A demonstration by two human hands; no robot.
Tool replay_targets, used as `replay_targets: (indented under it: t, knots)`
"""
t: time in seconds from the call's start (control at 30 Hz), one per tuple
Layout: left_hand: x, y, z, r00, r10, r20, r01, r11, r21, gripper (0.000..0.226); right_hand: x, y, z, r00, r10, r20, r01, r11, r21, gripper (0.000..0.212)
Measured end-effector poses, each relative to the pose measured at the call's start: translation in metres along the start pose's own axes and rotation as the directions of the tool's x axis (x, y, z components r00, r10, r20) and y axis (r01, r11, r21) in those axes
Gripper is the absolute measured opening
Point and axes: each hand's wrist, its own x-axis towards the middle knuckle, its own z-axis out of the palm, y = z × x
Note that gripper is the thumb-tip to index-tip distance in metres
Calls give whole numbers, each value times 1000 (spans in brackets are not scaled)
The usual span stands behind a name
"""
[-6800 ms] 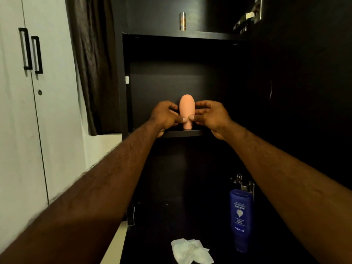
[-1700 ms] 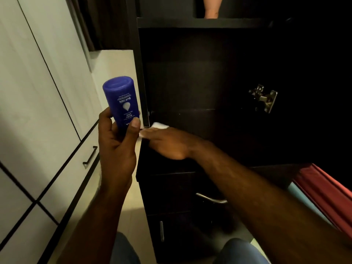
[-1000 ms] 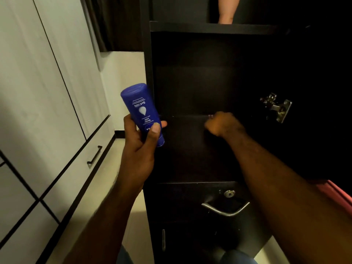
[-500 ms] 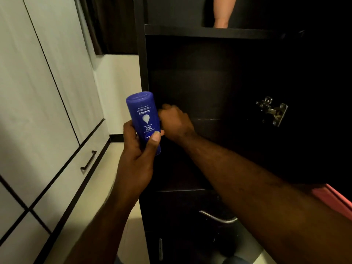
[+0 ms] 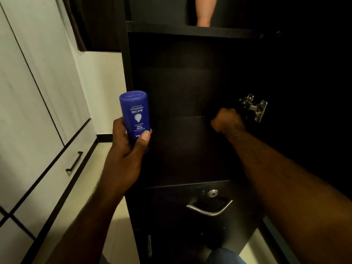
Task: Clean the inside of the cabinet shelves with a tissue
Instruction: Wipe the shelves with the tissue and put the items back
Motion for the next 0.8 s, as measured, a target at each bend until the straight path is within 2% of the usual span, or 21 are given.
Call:
replay_targets:
  t: [0.13,0.2,0.23,0.3,0.37,0.43,0.5,0.57,0.63,0.7,0.8]
  knots:
    - [0,-1,0,1000,-11,-17,11,1000,3,66,0,6,-4,998,70,0,-70,997,32,42]
    - [1,-1,0,1000,-17,-18,17,1000,0,64,-7,-10,-4,1000,28,5,-28,999,37,44]
    - [0,-1,1,1000,-21,-13,21,1000,1,64,-11,-17,-3,999,-33,17,32,999,40,42]
    - [1,0,0,999,-34,7,34,999,5,64,-22,-36,2,968,-247,41,242,965,99,31]
    - [1,0,1,999,-43,23,43,999,5,60,-41,-53,5,867,-496,49,482,860,167,30]
    - [2,0,3,999,-41,30,41,999,-2,58,-54,-61,6,789,-611,67,598,788,149,37]
    - [2,-1,3,999,-36,32,37,999,-9,60,-51,-53,4,823,-565,64,563,825,52,37]
    - [1,-2,1,999,-24,32,24,1000,-12,62,-45,-30,-2,915,-400,49,402,906,-132,30]
    - [1,-3,1,999,-10,41,11,1000,-15,63,-43,4,-10,972,-236,24,233,935,-266,21]
    - [1,-3,1,999,-8,43,9,1000,-25,65,-47,34,-17,989,-148,6,142,937,-319,21]
    - [1,-3,1,1000,-5,24,6,999,-41,65,-72,46,-25,996,-86,-8,79,941,-328,24]
